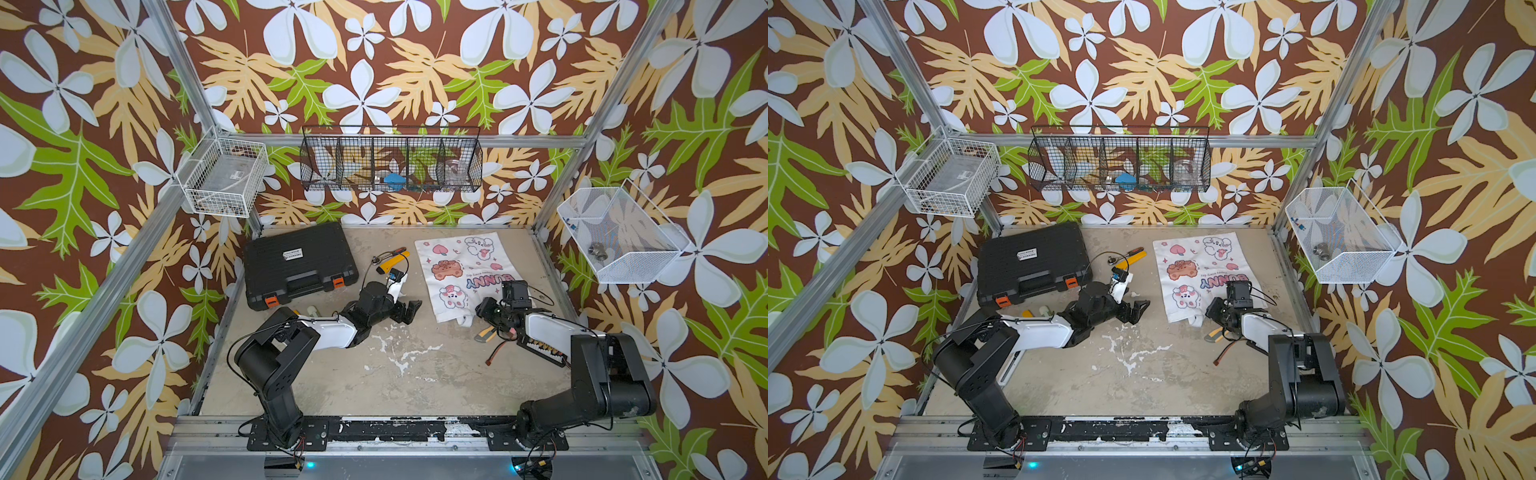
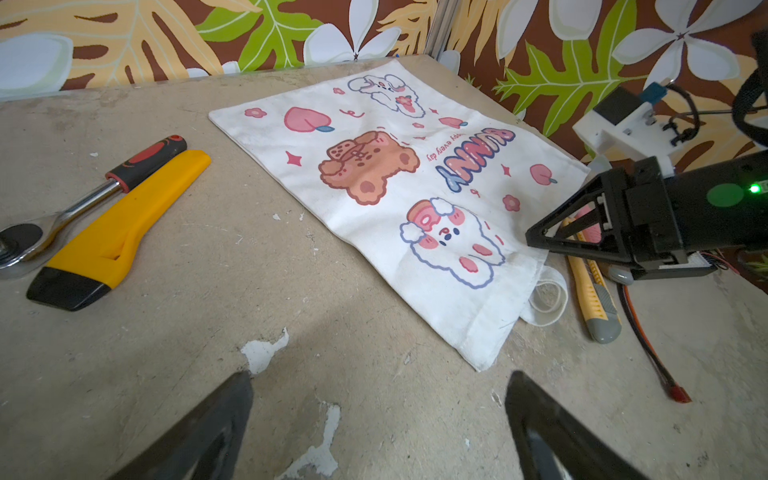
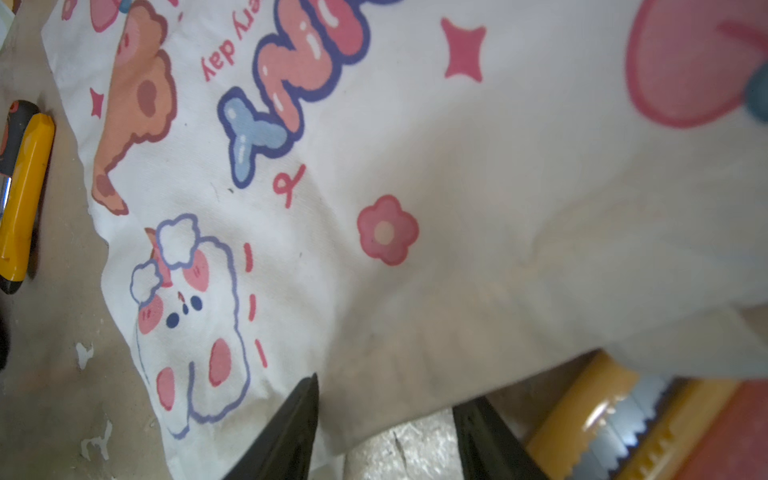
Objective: Place the art knife into the pouch
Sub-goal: Open the pouch at the center of the board.
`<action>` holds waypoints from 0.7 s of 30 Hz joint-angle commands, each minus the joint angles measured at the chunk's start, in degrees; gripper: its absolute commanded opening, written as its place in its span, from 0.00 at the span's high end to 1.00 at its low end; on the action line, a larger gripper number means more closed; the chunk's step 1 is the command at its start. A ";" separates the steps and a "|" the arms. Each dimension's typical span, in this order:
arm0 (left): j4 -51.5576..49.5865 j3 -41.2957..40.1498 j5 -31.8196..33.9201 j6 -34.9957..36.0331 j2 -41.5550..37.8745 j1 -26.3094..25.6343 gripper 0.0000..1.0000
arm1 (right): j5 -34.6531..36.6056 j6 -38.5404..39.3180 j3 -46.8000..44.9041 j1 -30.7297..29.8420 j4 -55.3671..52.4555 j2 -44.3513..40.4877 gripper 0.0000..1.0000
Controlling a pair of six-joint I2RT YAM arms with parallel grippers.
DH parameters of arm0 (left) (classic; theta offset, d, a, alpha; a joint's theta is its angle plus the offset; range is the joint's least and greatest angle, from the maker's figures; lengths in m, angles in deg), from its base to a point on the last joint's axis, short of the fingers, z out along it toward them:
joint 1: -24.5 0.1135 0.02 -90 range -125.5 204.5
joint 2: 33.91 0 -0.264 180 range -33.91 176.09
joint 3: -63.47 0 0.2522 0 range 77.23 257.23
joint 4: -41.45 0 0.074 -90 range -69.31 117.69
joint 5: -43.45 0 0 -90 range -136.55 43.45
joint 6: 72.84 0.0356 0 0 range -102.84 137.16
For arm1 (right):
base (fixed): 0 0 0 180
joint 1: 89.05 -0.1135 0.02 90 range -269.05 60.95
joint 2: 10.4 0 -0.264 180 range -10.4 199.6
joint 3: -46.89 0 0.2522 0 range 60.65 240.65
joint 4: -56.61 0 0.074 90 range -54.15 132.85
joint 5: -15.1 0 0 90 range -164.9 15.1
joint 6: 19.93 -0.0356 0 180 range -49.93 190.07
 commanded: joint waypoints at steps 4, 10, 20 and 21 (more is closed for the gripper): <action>1.24 -0.02 -0.79 -0.54 -0.14 -0.05 0.03 | -0.51 -3.06 -0.93 0.40 7.55 0.31 0.92; 0.19 0.07 -0.03 -0.16 -0.47 -0.23 0.04 | 1.02 -1.61 0.90 0.45 8.36 -1.89 1.00; -4.22 1.89 1.77 2.51 -3.14 -1.29 0.05 | -1.15 1.89 2.51 0.45 6.03 -7.53 1.00; -4.43 2.21 1.70 3.00 -3.17 -1.34 0.05 | -1.45 2.54 2.71 0.39 5.47 -8.40 1.00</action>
